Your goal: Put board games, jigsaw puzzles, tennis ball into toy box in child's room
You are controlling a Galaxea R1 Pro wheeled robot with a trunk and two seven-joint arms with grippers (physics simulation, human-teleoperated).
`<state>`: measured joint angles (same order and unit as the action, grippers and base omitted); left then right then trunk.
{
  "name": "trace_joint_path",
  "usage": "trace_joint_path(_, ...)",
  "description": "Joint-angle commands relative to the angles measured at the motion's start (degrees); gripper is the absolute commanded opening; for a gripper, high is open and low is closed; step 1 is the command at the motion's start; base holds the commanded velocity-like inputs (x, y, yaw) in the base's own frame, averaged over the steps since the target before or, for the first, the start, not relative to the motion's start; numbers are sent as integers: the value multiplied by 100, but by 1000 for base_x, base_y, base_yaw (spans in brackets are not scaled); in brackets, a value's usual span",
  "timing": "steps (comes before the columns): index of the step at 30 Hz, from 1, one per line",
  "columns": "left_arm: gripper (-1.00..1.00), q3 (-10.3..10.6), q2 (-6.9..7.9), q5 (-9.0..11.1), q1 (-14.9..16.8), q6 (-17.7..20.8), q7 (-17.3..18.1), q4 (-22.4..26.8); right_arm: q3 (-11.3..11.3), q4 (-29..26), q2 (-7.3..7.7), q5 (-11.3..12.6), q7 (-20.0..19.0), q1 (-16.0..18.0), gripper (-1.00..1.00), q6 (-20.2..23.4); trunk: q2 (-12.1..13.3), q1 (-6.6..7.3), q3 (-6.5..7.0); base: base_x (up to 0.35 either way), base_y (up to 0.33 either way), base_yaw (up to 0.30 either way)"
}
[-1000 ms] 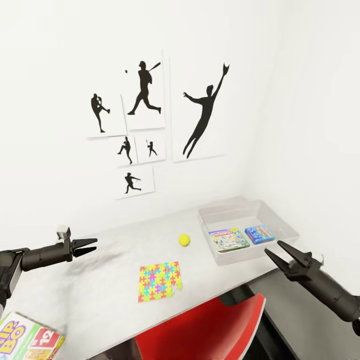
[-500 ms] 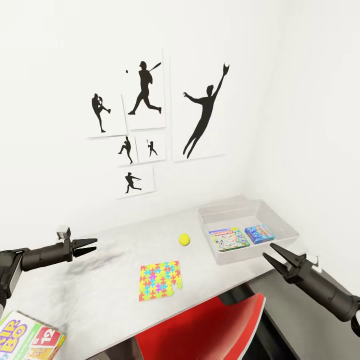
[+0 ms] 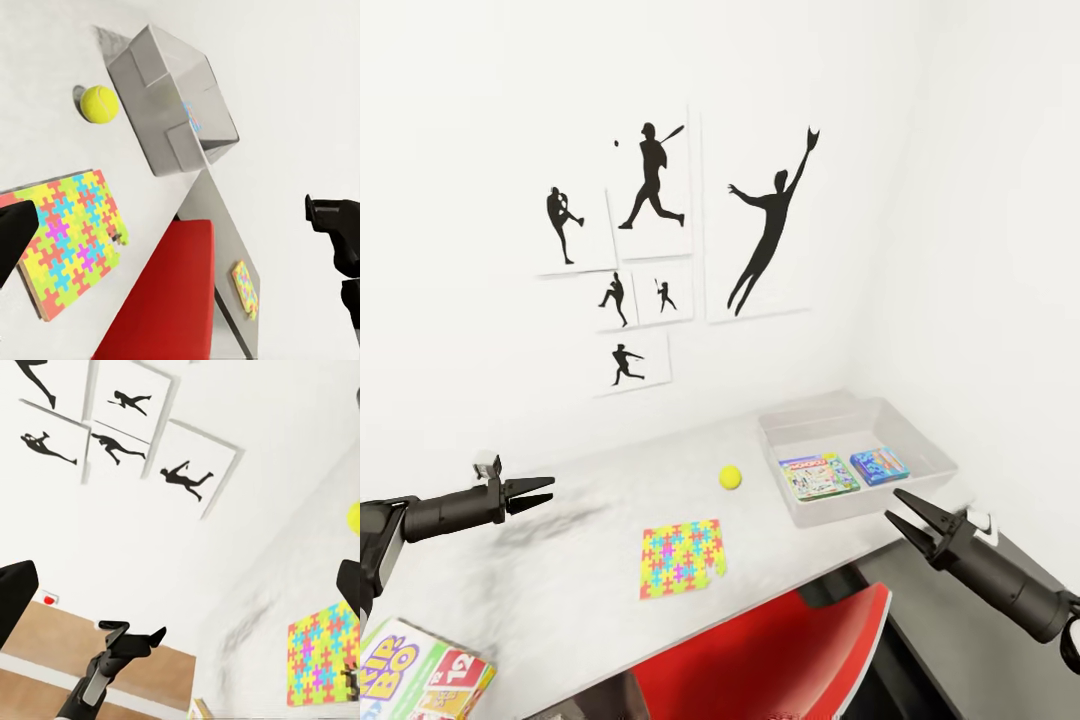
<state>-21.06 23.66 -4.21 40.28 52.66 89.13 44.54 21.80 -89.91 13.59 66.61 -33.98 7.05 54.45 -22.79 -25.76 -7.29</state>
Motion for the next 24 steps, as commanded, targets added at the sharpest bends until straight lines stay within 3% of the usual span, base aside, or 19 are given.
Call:
trace_joint_path(1,100,-12,-2,-45,6,60,41,2,6,0,-5,-12,-19,6,100,32,-14,-2,-13,-122,88,0)
trace_joint_path(19,100,-12,-2,-45,6,60,43,2,0,-22,-65,-11,234,6,100,32,-14,-2,-13,-103,77,0)
trace_joint_path(24,100,-12,-2,-45,6,60,43,2,-29,-39,-66,-8,575,11,100,31,-14,-2,-13,-28,19,0)
